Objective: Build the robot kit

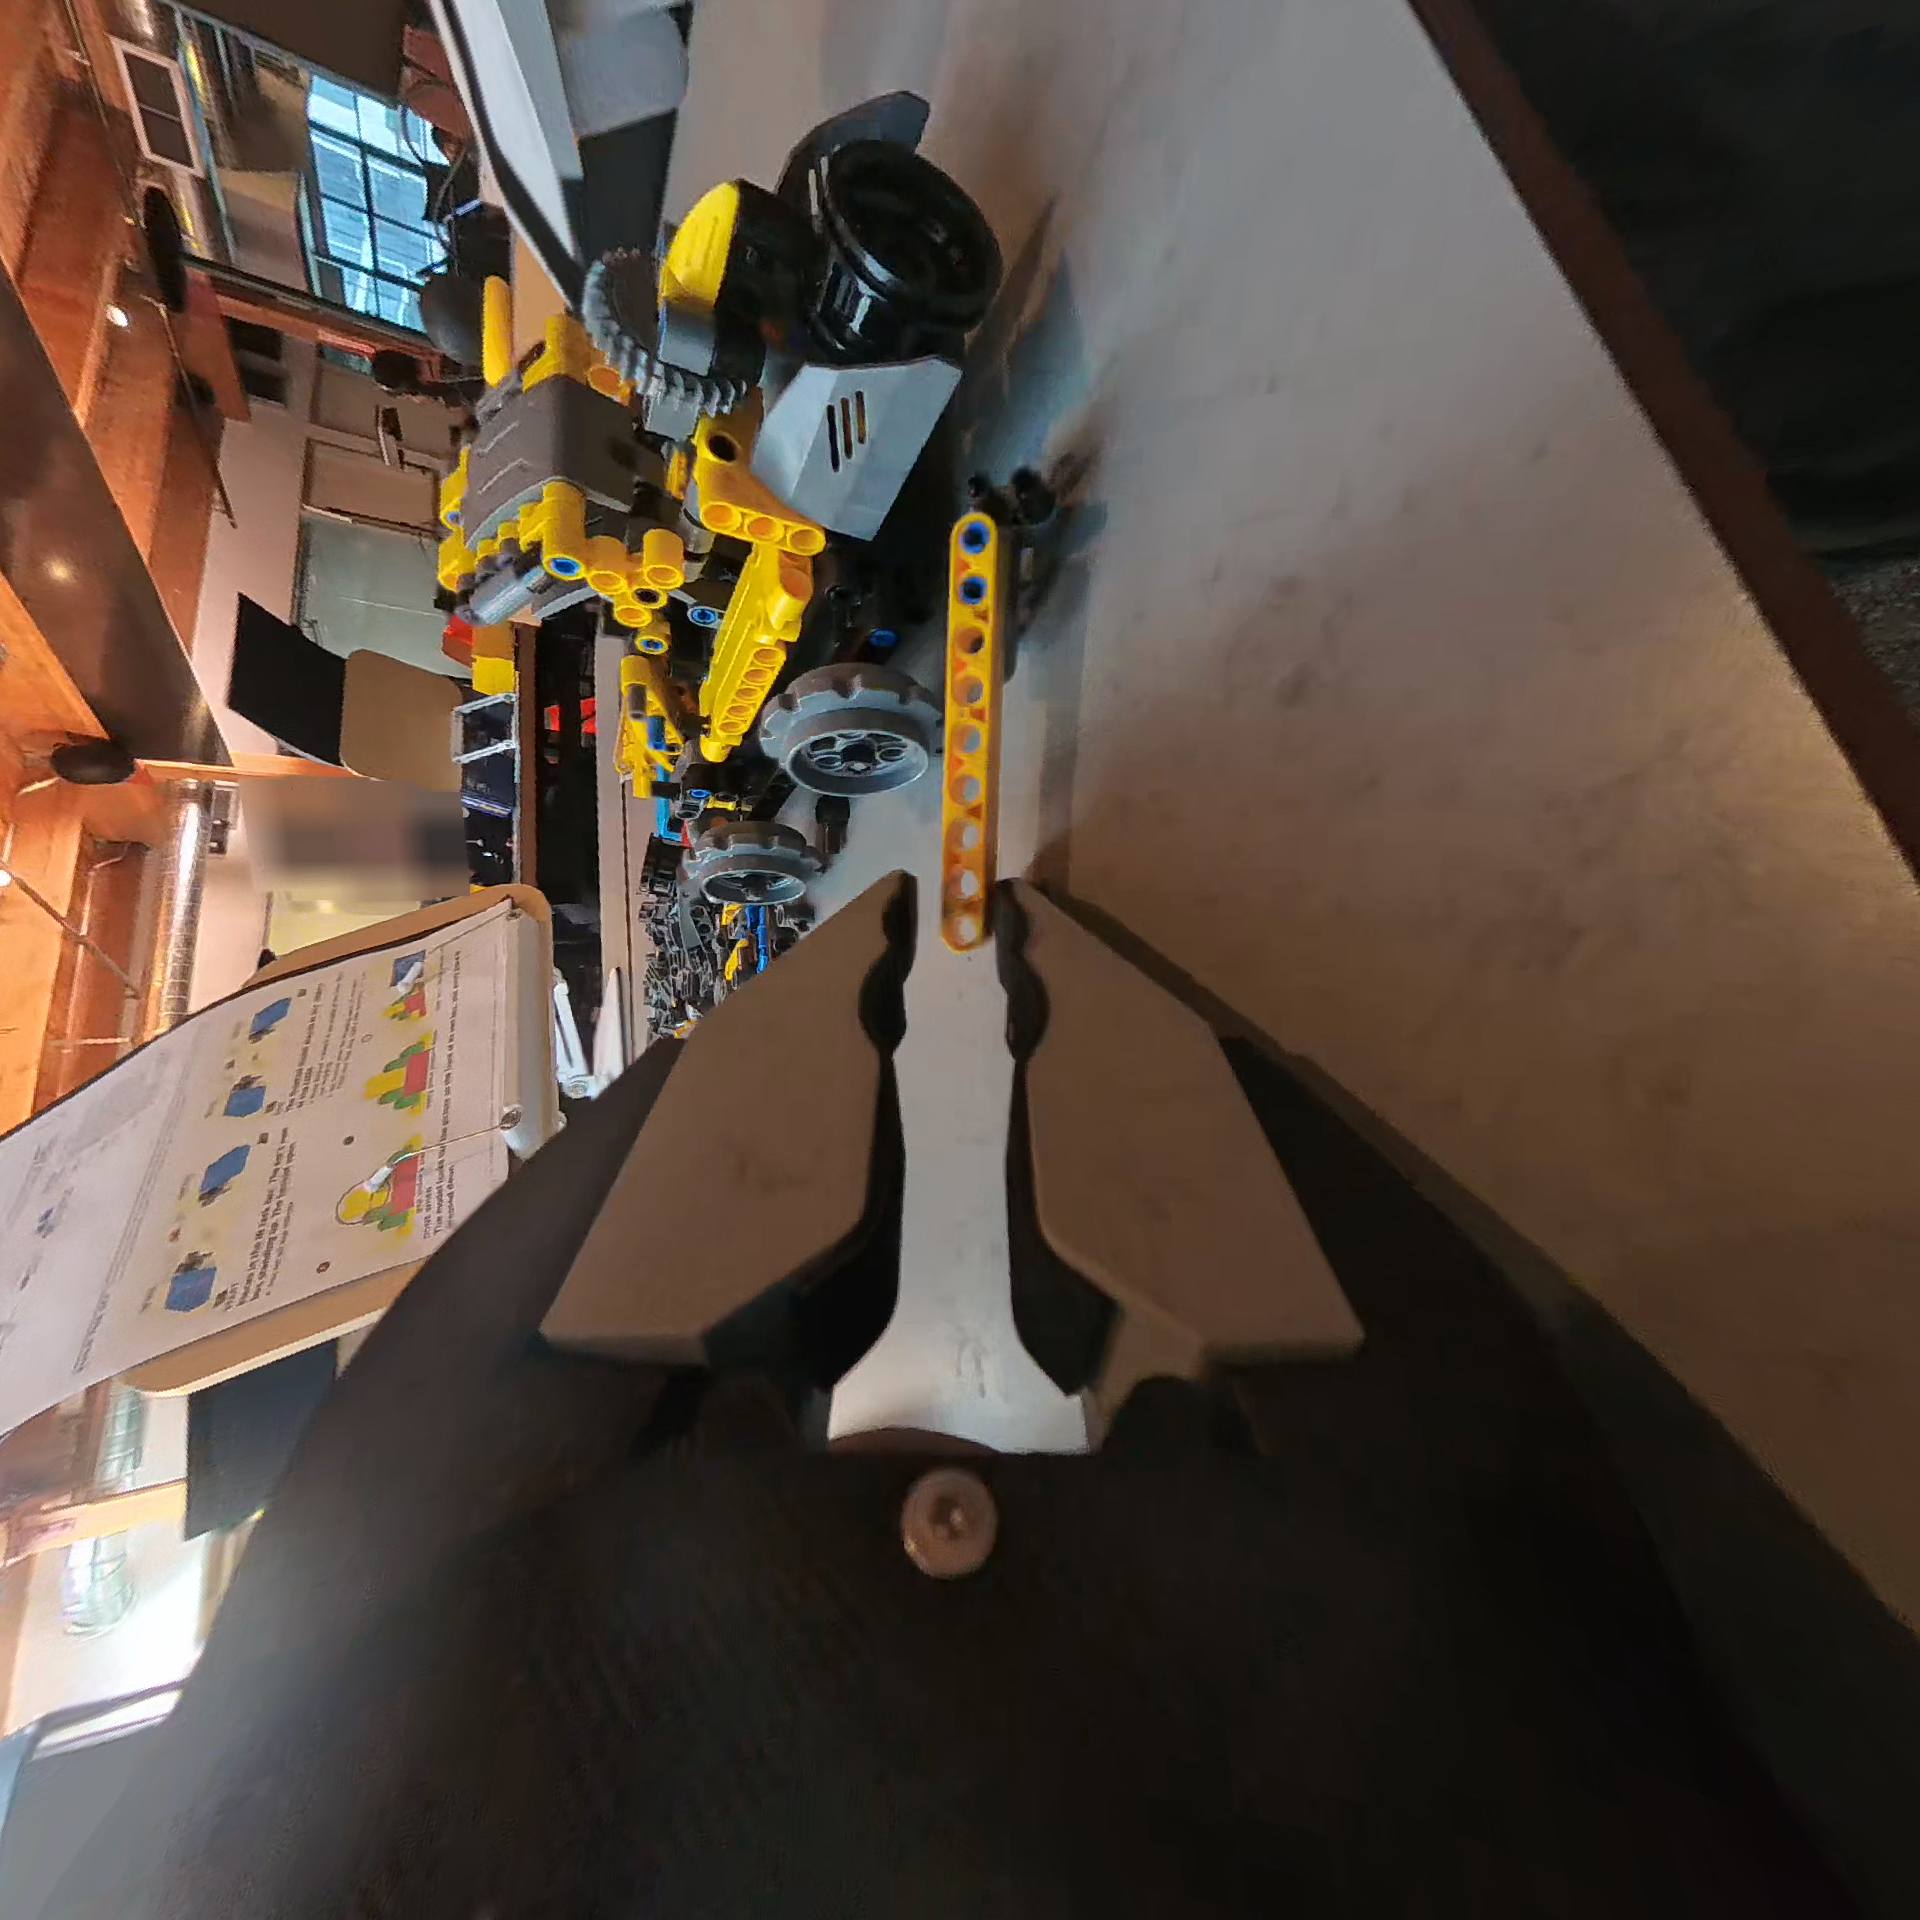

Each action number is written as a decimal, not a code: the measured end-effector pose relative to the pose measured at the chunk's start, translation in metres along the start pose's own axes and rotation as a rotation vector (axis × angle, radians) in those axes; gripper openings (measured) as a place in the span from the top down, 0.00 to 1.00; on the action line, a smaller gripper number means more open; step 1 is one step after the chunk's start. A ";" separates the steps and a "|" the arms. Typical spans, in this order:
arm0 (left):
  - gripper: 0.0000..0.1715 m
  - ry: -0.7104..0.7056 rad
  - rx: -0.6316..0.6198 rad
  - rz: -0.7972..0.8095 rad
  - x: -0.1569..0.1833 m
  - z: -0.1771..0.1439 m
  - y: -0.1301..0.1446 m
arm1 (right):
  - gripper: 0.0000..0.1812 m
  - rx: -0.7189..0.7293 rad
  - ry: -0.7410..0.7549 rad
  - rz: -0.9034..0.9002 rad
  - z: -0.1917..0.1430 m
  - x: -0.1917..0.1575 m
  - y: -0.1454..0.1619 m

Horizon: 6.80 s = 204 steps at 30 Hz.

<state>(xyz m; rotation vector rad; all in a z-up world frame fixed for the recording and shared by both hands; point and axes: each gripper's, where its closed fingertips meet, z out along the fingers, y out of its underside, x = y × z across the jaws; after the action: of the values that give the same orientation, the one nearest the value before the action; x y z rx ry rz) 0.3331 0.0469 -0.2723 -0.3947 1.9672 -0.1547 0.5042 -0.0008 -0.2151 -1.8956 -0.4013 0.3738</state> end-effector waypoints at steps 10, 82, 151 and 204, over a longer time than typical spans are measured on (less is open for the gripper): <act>0.60 0.197 0.163 -0.455 -0.030 -0.028 -0.018 | 0.92 -0.013 -0.171 -0.048 0.033 -0.007 -0.008; 0.80 0.522 0.546 -0.854 -0.078 0.061 -0.056 | 0.98 -0.106 -0.292 -0.134 0.067 -0.005 -0.006; 0.97 0.645 0.267 0.116 -0.020 -0.079 -0.165 | 0.93 -0.049 -0.533 0.225 -0.041 -0.238 -0.006; 0.75 0.383 0.133 -0.940 -0.043 0.048 -0.096 | 0.95 0.271 -0.245 0.914 0.008 -0.064 0.002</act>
<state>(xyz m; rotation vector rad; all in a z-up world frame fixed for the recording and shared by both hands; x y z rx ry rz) 0.4123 -0.0253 -0.2280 -1.2497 1.9658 -1.0104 0.4437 -0.0237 -0.2151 -1.6689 0.3817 1.2031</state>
